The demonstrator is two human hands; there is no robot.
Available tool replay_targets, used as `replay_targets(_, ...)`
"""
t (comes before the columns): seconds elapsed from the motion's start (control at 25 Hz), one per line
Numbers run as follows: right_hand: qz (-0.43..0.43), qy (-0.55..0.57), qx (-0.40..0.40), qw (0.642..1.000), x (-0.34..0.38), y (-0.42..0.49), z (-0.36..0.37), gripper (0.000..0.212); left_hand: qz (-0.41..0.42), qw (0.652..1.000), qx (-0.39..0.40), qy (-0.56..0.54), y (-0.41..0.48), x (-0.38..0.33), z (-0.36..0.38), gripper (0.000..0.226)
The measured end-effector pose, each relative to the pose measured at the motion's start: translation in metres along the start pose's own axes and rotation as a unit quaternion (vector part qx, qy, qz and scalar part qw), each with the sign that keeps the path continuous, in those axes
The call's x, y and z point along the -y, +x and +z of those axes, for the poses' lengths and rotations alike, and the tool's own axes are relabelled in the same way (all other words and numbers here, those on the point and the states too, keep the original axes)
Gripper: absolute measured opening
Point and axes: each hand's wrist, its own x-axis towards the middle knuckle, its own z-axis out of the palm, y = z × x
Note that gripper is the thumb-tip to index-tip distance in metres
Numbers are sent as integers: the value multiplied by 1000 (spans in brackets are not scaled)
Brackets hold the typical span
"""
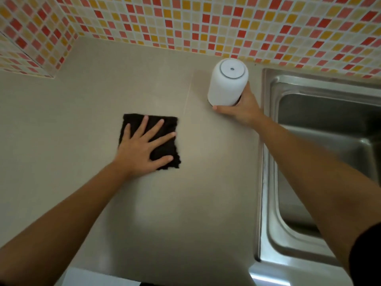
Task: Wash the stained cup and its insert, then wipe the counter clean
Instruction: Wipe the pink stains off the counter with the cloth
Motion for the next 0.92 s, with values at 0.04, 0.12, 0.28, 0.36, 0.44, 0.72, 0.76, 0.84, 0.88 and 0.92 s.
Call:
replay_targets(0.04, -4, -11, 11, 1000, 1, 0, -2, 106, 29, 1000, -9, 0, 15, -28, 3, 69)
replay_targets(0.12, -3, -34, 44, 998, 3, -3, -9, 115, 99, 995, -33, -9, 14, -82, 9, 67)
replay_targets(0.28, 25, -207, 43, 977, -7, -38, -36, 98, 217, 976, 0, -2, -73, -109, 17, 66)
replay_targets(0.36, -3, -316, 22, 949, -20, -71, -40, 78, 246, 969, 15, 4, -113, -69, 15, 66)
replay_targets(0.44, 1, -360, 36, 932, -33, -97, -38, 71, 203, 979, -6, 21, -114, -10, 13, 65)
replay_targets(0.72, 37, -382, 47, 922, -46, -104, -30, 55, -123, 992, 11, -34, 62, 24, -12, 65)
replay_targets(0.76, 36, -388, 49, 920, -47, -104, -29, 55, -90, 996, 6, -29, 71, 2, -9, 65)
replay_targets(0.84, 38, -392, 56, 917, -47, -105, -30, 55, 16, 999, -21, -18, 60, -51, 0, 67)
replay_targets(0.88, 35, -392, 53, 918, -47, -105, -30, 55, 75, 997, -34, -11, 42, -79, 6, 67)
replay_targets(0.92, 32, -392, 48, 918, -47, -104, -31, 55, 128, 991, -41, -10, 19, -106, 11, 65)
